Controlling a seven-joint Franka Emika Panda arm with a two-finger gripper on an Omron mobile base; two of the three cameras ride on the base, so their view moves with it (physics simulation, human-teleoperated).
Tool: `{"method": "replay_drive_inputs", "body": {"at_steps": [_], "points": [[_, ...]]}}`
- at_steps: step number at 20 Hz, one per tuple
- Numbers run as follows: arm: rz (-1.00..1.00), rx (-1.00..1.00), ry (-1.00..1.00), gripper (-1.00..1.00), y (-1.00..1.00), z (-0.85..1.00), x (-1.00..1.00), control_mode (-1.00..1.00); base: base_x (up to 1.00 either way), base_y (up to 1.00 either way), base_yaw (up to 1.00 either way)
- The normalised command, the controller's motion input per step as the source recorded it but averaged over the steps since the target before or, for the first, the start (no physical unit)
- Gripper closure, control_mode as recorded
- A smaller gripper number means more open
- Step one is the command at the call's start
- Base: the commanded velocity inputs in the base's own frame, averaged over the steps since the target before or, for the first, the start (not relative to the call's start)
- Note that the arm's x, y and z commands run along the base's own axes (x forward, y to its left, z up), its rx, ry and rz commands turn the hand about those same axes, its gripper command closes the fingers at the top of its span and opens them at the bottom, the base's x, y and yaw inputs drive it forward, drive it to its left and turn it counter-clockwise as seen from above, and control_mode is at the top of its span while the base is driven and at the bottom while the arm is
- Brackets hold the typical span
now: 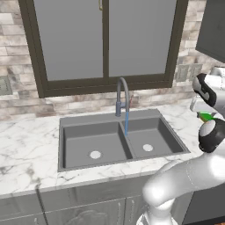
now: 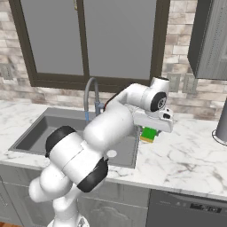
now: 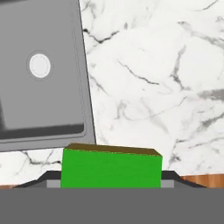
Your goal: Soak the sponge with water for a few seconds and then drop it inside the sink.
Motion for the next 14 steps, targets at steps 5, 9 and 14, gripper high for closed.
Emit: {"method": "replay_drive_inputs", "body": {"at_steps": [5,9,14], "points": [[-0.14,0.0,0.01,1.0,0.28,0.18,-0.31,-1.0,0.0,0.0,0.0],[-0.18,-0.01,0.0,1.0,0.37,0.04,-0.28,-1.0,0.0,0.0,0.0],[-0.19,-0.02,0.0,1.0,0.34,0.01,-0.22,-1.0,0.0,0.0,0.0]]}}
